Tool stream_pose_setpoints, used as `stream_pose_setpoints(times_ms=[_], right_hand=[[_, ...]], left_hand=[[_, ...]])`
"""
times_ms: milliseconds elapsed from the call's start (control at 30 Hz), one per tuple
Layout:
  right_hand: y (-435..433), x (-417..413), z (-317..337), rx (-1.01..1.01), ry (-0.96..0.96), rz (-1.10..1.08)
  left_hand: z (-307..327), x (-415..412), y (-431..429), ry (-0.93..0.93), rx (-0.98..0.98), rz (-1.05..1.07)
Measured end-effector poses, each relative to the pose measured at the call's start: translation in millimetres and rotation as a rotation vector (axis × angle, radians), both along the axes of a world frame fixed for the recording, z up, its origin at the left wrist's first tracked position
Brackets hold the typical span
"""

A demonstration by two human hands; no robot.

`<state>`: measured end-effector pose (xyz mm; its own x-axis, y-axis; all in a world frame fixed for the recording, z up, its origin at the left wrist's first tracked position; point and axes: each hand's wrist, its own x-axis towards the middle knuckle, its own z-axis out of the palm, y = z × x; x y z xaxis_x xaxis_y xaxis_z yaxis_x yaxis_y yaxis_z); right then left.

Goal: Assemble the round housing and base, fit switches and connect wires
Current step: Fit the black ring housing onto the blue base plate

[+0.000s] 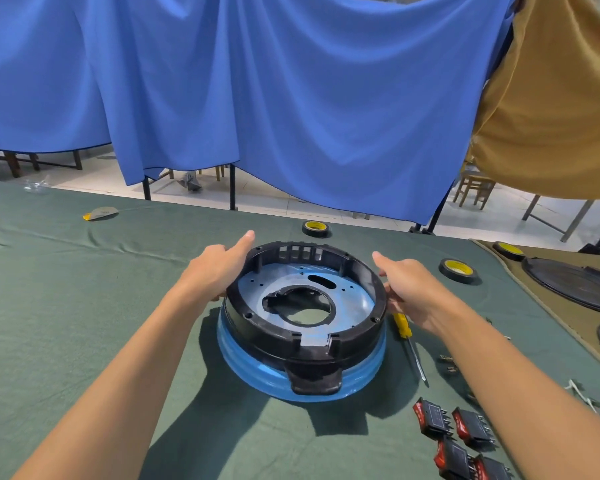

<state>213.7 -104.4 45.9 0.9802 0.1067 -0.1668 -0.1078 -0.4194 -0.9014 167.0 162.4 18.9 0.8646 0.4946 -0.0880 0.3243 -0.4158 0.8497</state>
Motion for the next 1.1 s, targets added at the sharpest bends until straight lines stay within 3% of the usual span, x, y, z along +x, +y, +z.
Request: stream_pose_setpoints(times_ms=[133, 200, 400, 467, 533, 633, 700, 867, 1100], right_hand=[[-5, -3, -1, -0.274, -0.065, 0.000], [-3, -3, 0, -0.297, -0.078, 0.033], [5, -3, 10, -0.014, 0.016, 0.139], [4, 0, 8, -0.077, -0.016, 0.149], [3, -2, 7, -0.270, -0.100, 0.085], [7, -5, 10, -0.322, -0.140, 0.024], [11, -7, 13, -0.312, -0.139, 0.056], [14, -7, 14, -0.215, -0.135, 0.152], [5, -9, 1, -0.440, -0.205, 0.113]], left_hand=[[-6, 4, -1, -0.083, -0.142, -0.050], [-7, 5, -5, -0.076, -0.197, -0.107], [4, -4, -9, 0.087, 0.095, -0.053], [5, -5, -3, 0.148, 0.218, 0.001], [2, -3, 2, 0.114, 0.260, 0.031], [-1, -2, -2, -0.079, 0.017, -0.064], [-4, -2, -5, -0.082, -0.119, -0.153], [2, -4, 3, -0.003, 0.082, -0.130], [6, -7, 11, 0.114, 0.281, -0.082]])
